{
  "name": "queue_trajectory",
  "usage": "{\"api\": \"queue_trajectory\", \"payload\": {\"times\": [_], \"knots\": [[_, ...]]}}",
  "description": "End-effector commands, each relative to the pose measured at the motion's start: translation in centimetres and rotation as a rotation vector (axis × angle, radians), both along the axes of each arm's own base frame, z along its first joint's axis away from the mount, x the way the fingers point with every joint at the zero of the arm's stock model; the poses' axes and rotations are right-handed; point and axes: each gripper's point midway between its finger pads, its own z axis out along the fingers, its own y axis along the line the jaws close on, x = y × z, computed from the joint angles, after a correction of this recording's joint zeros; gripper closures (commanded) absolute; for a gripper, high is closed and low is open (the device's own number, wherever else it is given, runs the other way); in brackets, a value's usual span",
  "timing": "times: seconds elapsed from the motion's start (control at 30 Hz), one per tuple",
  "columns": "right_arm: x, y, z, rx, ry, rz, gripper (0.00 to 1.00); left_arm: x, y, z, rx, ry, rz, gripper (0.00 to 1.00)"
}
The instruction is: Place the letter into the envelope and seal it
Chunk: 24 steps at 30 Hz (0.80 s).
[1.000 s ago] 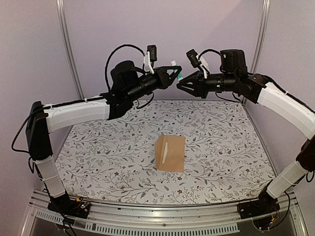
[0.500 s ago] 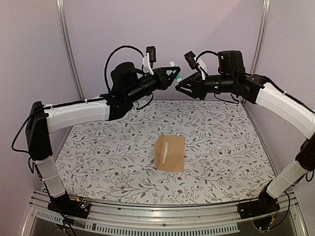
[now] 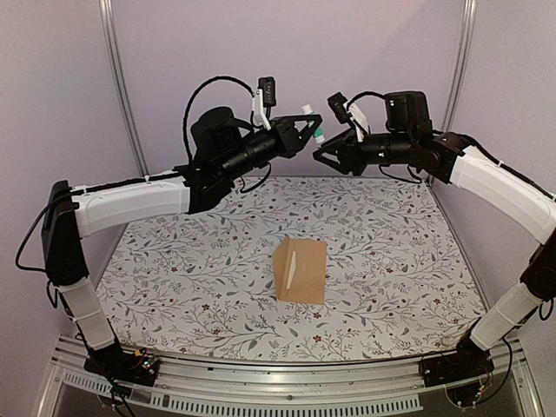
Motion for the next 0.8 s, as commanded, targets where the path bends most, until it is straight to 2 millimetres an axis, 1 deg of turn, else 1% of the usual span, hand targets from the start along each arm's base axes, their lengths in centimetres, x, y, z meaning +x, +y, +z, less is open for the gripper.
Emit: {"api": "queue_trajectory", "payload": {"times": [0.0,0.1,0.23,0.33,0.5,0.6,0.77], "knots": [[-1.6,0.8,2.0,0.034,-0.048,0.108,0.60,-1.0,-0.1,0.8,-0.018,-0.015,-0.023,1.00],[-1.8,0.8,2.0,0.038,-0.045,0.118,0.61,-1.0,-0.3,0.8,-0.016,-0.016,-0.026,1.00],[-2.0,0.8,2.8,0.052,-0.060,0.123,0.61,-0.9,-0.5,0.7,-0.010,-0.012,-0.034,1.00],[-1.8,0.7,3.6,0.065,-0.071,0.109,0.62,-1.0,-0.7,0.6,-0.008,-0.010,-0.042,1.00],[-1.6,0.7,4.0,0.074,-0.072,0.096,0.65,-0.9,-0.8,0.6,-0.005,-0.012,-0.044,1.00],[-1.6,0.8,4.0,0.076,-0.069,0.100,0.69,-0.9,-0.8,0.5,-0.004,-0.011,-0.044,1.00],[-1.6,0.9,3.8,0.079,-0.056,0.103,0.83,-0.8,-0.7,0.5,-0.004,-0.013,-0.042,1.00]]}}
